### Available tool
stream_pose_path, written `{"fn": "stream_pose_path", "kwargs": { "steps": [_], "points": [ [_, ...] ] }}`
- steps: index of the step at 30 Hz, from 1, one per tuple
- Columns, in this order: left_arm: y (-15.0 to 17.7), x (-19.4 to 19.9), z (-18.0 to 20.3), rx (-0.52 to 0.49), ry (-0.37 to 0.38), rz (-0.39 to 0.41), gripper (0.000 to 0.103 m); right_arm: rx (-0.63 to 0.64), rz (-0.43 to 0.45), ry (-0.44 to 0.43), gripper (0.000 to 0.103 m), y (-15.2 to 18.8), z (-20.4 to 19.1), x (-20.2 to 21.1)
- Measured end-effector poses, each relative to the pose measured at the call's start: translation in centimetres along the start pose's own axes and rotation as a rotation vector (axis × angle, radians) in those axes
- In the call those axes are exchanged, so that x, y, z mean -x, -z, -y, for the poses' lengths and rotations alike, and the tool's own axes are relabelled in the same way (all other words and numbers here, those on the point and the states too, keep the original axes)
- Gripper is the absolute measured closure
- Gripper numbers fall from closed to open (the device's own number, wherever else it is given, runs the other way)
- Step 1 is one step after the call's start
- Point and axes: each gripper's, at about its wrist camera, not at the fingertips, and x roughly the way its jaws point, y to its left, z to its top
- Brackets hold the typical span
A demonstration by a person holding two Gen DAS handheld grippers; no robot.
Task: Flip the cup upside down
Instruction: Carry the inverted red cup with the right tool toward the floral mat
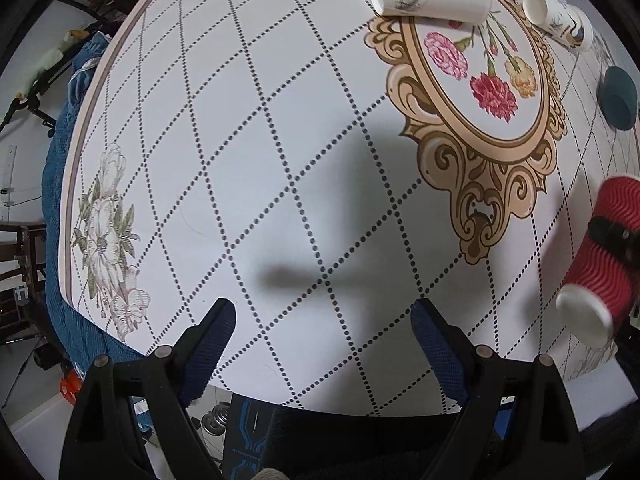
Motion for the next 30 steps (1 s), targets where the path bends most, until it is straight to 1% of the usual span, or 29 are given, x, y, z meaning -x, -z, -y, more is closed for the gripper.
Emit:
{"fn": "stream_pose_path", "kwargs": {
  "steps": [3, 8, 9, 12, 15, 18, 22, 24, 27, 30],
  "points": [
    [0.3, 0.1, -0.1, 0.007, -0.001, 0.002, 0.013, -0.15, 0.004, -0.117, 0.028, 0.7, 2.3, -0.3],
    [0.4, 0.3, -0.2, 0.012, 0.0, 0.002, 0.013, -0.396, -0.019, -0.319, 0.028, 2.6, 5.2, -2.5],
    [0.4, 0.3, -0.1, 0.013, 0.0, 0.003, 0.013, -0.466, -0.024, -0.383, 0.028, 3.2, 6.1, -3.2],
    [0.5, 0.2, -0.2, 0.014, -0.001, 0.005, 0.013, -0.63, -0.031, -0.527, 0.028, 4.8, 7.9, -4.8],
    [0.5, 0.3, -0.1, 0.017, -0.004, 0.006, 0.013, -0.821, -0.026, -0.69, 0.028, 6.8, 9.5, -6.6],
    [0.6, 0.4, -0.1, 0.021, -0.005, 0.007, 0.013, -0.98, -0.016, -0.814, 0.028, 8.6, 10.7, -8.3],
    [0.5, 0.4, -0.1, 0.02, -0.007, 0.008, 0.013, -1.176, -0.044, -0.938, 0.028, 10.6, 11.3, -10.7],
    [0.5, 0.4, 0.1, 0.018, -0.009, 0.009, 0.013, -1.279, -0.049, -1.03, 0.028, 11.5, 11.1, -11.8],
    [0.4, 0.5, 0.2, 0.013, -0.012, 0.01, 0.013, -1.378, -0.04, -1.13, 0.028, 12.5, 10.8, -13.3],
    [0.4, 0.4, 0.4, 0.004, -0.015, 0.007, 0.013, -1.446, -0.047, -1.197, 0.028, 13.1, 10.3, -14.4]
  ]
}}
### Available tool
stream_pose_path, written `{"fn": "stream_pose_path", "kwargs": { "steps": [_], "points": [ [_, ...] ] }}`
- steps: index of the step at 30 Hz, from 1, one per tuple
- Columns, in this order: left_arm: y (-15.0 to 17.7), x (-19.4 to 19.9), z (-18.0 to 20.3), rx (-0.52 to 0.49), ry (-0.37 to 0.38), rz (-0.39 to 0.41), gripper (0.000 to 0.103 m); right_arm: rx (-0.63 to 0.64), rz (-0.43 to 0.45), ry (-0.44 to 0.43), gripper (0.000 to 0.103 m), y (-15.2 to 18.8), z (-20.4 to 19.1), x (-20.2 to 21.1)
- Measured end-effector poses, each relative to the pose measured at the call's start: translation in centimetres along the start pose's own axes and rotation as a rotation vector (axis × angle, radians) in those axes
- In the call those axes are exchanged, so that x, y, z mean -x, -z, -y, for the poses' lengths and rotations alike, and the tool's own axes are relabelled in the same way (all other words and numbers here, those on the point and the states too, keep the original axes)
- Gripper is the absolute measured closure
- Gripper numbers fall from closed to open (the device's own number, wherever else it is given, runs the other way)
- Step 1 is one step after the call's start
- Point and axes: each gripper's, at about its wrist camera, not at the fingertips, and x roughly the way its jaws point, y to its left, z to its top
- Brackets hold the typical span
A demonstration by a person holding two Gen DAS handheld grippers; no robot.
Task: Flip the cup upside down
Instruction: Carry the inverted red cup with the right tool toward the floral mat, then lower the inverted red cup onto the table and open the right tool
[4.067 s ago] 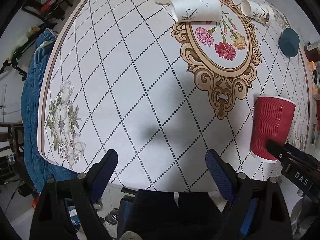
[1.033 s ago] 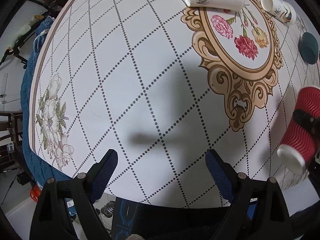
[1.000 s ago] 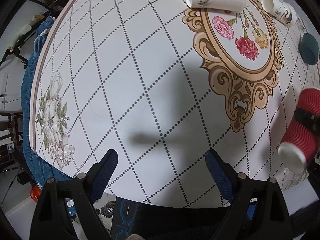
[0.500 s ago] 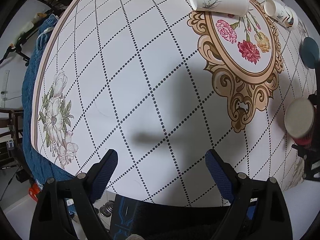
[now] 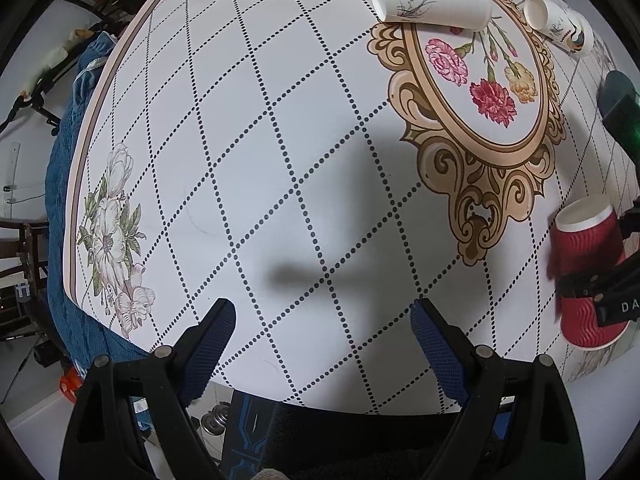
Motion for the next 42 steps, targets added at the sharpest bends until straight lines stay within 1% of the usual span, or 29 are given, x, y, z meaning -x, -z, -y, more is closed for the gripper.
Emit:
{"fn": "stream_pose_path", "kwargs": {
  "steps": [2, 4, 7, 8, 9, 11, 13, 15, 17, 21, 25, 28, 29, 31, 33, 35, 36, 37, 38, 39, 42],
  "points": [
    [0.0, -0.1, 0.2, -0.006, -0.001, -0.002, 0.013, -0.03, 0.0, -0.025, 0.028, 0.0, 0.6, -0.3],
    [0.1, -0.1, 0.4, -0.014, -0.004, -0.003, 0.013, -0.068, 0.005, -0.052, 0.027, 0.1, 2.3, -0.8],
    [0.3, -0.2, 0.9, -0.025, -0.007, -0.003, 0.013, -0.117, -0.001, -0.101, 0.026, 0.1, 3.6, -0.9],
    [0.3, -0.2, 1.0, -0.027, -0.008, -0.003, 0.013, -0.126, -0.009, -0.116, 0.019, -0.6, 4.8, -0.6],
    [0.3, -0.2, 1.0, -0.03, -0.008, -0.002, 0.013, -0.133, -0.019, -0.135, 0.016, -1.6, 6.5, 0.2],
    [0.3, 0.0, 1.2, -0.033, -0.01, 0.001, 0.013, -0.143, -0.003, -0.142, 0.016, -1.6, 7.3, 0.6],
    [0.3, 0.2, 1.4, -0.035, -0.01, 0.003, 0.013, -0.141, 0.009, -0.128, 0.016, -1.6, 7.0, 1.1],
    [0.3, 0.3, 1.5, -0.038, -0.012, 0.006, 0.013, -0.144, 0.028, -0.113, 0.016, -1.7, 7.7, 2.0],
    [0.3, 0.6, 1.5, -0.043, -0.015, 0.008, 0.013, -0.145, 0.046, -0.104, 0.029, -1.7, 8.3, 2.5],
    [0.3, 0.9, 1.7, -0.049, -0.021, 0.011, 0.013, -0.138, 0.094, -0.077, 0.029, -1.1, 7.9, 3.1],
    [0.2, 1.4, 1.6, -0.045, -0.024, 0.014, 0.013, -0.148, 0.181, -0.081, 0.029, -0.4, 8.7, 4.7],
    [0.1, 1.5, 1.4, -0.04, -0.024, 0.015, 0.013, -0.168, 0.289, -0.069, 0.029, 0.9, 9.2, 6.5],
    [0.0, 1.7, 1.3, -0.038, -0.024, 0.016, 0.013, -0.179, 0.335, -0.063, 0.029, 1.3, 9.4, 7.4],
    [-0.3, 1.9, 1.3, -0.036, -0.022, 0.017, 0.013, -0.2, 0.441, -0.023, 0.029, 2.3, 9.8, 8.9],
    [-0.6, 2.0, 1.2, -0.035, -0.019, 0.018, 0.013, -0.228, 0.573, 0.02, 0.029, 3.7, 10.2, 10.3],
    [-0.9, 2.2, 1.3, -0.037, -0.02, 0.02, 0.013, -0.262, 0.701, 0.041, 0.029, 4.9, 10.2, 11.4],
    [-1.0, 2.3, 1.4, -0.039, -0.022, 0.022, 0.013, -0.286, 0.776, 0.065, 0.029, 5.4, 10.0, 12.4],
    [-1.1, 2.4, 1.5, -0.042, -0.023, 0.024, 0.013, -0.307, 0.842, 0.08, 0.029, 6.3, 8.6, 12.6],
    [-1.2, 2.4, 1.5, -0.046, -0.026, 0.024, 0.013, -0.324, 0.9, 0.087, 0.029, 6.1, 7.5, 13.1],
    [-1.3, 2.5, 1.7, -0.048, -0.027, 0.024, 0.013, -0.346, 0.957, 0.095, 0.029, 5.7, 7.4, 13.6],
    [-1.5, 2.7, 2.0, -0.059, -0.032, 0.026, 0.013, -0.398, 1.052, 0.099, 0.029, 5.6, 7.1, 13.0]
  ]
}}
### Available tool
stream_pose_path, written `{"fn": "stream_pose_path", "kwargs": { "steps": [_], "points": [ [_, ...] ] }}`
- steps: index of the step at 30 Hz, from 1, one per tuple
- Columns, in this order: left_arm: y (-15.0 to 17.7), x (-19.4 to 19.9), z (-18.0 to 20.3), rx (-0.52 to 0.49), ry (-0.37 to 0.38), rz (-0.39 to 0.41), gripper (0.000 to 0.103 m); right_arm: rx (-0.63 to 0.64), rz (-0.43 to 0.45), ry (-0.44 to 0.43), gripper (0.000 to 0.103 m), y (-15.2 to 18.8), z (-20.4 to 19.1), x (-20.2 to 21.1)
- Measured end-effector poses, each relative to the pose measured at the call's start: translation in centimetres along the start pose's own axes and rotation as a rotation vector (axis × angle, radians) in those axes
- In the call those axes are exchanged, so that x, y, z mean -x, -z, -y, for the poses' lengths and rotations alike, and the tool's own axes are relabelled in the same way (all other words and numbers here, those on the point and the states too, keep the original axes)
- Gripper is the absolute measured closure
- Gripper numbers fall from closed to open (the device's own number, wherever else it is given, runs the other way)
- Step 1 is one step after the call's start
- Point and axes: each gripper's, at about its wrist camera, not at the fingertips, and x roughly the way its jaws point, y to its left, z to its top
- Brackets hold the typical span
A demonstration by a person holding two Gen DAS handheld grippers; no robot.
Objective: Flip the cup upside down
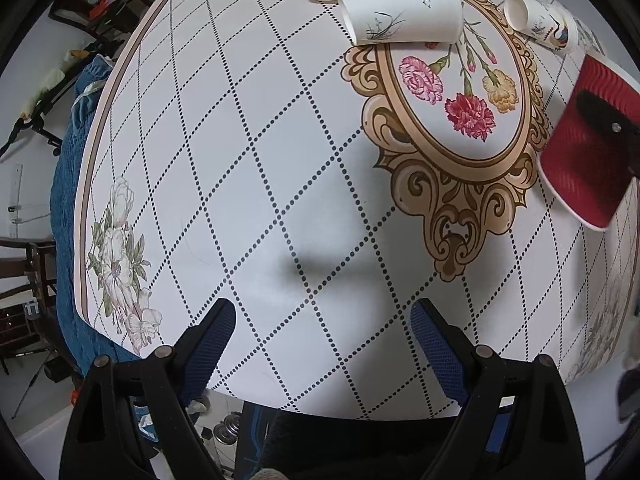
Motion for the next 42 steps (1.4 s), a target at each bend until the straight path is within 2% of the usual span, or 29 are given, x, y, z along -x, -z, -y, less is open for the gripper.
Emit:
{"fn": "stream_pose_path", "kwargs": {
  "steps": [4, 10, 17, 20, 22, 25, 28, 34, 36, 42],
  "points": [
    [-0.6, 0.5, 1.2, -0.023, -0.008, 0.01, 0.013, -0.035, 0.042, 0.006, 0.029, 1.9, -0.6, -0.9],
    [0.1, 1.0, 1.7, -0.041, -0.011, 0.022, 0.013, -0.011, 0.057, 0.007, 0.029, 4.1, -1.5, -0.5],
    [1.2, 1.6, 1.4, -0.06, -0.005, 0.048, 0.013, -0.003, 0.027, 0.018, 0.028, 5.4, -2.0, -0.2],
    [1.3, 2.3, 1.5, -0.073, -0.005, 0.071, 0.013, -0.019, 0.0, 0.025, 0.017, 5.6, -1.9, 0.0],
    [1.4, 3.2, 1.6, -0.086, -0.01, 0.103, 0.013, -0.03, -0.007, 0.037, 0.016, 5.8, -1.8, 0.5],
    [1.6, 5.0, 1.6, -0.099, -0.006, 0.152, 0.013, -0.064, -0.043, 0.053, 0.007, 6.1, -1.7, 1.6],
    [2.1, 7.1, 1.5, -0.112, 0.009, 0.207, 0.013, -0.118, -0.069, 0.094, 0.007, 6.6, -1.4, 3.8],
    [3.9, 11.6, 2.1, -0.17, 0.02, 0.327, 0.013, -0.182, -0.023, 0.207, 0.005, 8.4, -1.5, 10.6],
    [4.4, 12.8, 2.2, -0.188, 0.021, 0.356, 0.001, -0.204, 0.001, 0.236, 0.005, 8.9, -1.6, 12.9],
    [6.3, 16.4, 1.8, -0.192, 0.041, 0.438, 0.001, -0.261, 0.055, 0.281, 0.004, 10.3, -1.9, 18.6]
  ]
}}
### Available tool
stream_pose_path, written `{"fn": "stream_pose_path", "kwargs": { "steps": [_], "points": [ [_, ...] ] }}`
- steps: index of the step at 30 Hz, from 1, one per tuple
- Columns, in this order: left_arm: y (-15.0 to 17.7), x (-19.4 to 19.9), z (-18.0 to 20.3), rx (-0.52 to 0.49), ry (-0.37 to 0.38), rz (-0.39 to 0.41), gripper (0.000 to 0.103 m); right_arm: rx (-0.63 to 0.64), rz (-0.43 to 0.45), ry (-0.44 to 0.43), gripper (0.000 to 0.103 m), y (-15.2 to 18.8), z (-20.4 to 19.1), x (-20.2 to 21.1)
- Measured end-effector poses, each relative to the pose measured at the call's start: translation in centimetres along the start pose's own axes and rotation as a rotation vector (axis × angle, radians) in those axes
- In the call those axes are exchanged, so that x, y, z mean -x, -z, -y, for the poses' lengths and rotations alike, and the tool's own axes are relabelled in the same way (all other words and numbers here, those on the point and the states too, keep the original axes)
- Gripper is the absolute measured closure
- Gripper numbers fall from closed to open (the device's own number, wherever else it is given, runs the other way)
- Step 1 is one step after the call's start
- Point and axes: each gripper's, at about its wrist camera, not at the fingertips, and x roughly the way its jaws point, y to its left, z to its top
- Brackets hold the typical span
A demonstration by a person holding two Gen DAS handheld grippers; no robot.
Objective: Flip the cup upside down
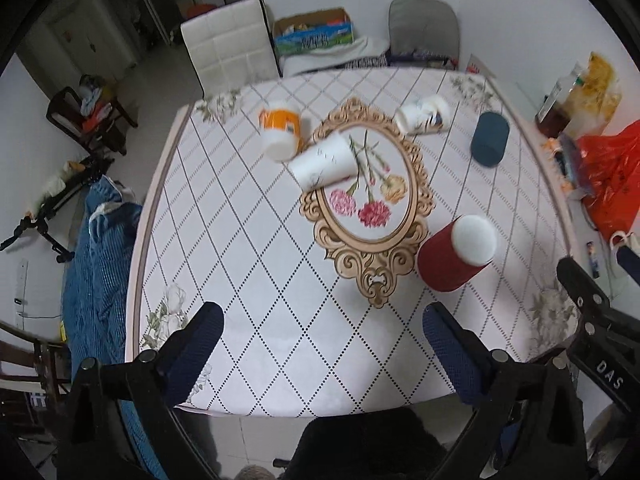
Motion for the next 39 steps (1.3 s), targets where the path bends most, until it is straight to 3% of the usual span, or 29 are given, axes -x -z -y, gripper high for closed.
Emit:
{"fn": "stream_pose_path", "kwargs": {
  "steps": [9, 23, 30, 39],
  "points": [
    [1.1, 5.4, -0.5, 0.06, -0.005, 0.1, 0.001, -0.02, 0.093, -0.014, 0.004, 0.4, 1.9, 7.3],
    [7.7, 15.5, 2.0, 0.107, -0.043, 0.222, 0.001, 0.025, 0.187, -0.057, 0.004, 4.9, 5.5, 18.6],
    [10.3, 19.4, 2.8, 0.125, -0.052, 0.261, 0.001, 0.032, 0.218, -0.093, 0.004, 7.5, 7.3, 23.5],
    [11.7, 22.3, 3.5, 0.128, -0.037, 0.284, 0.001, 0.021, 0.249, -0.124, 0.004, 8.4, 9.2, 27.6]
  ]
}}
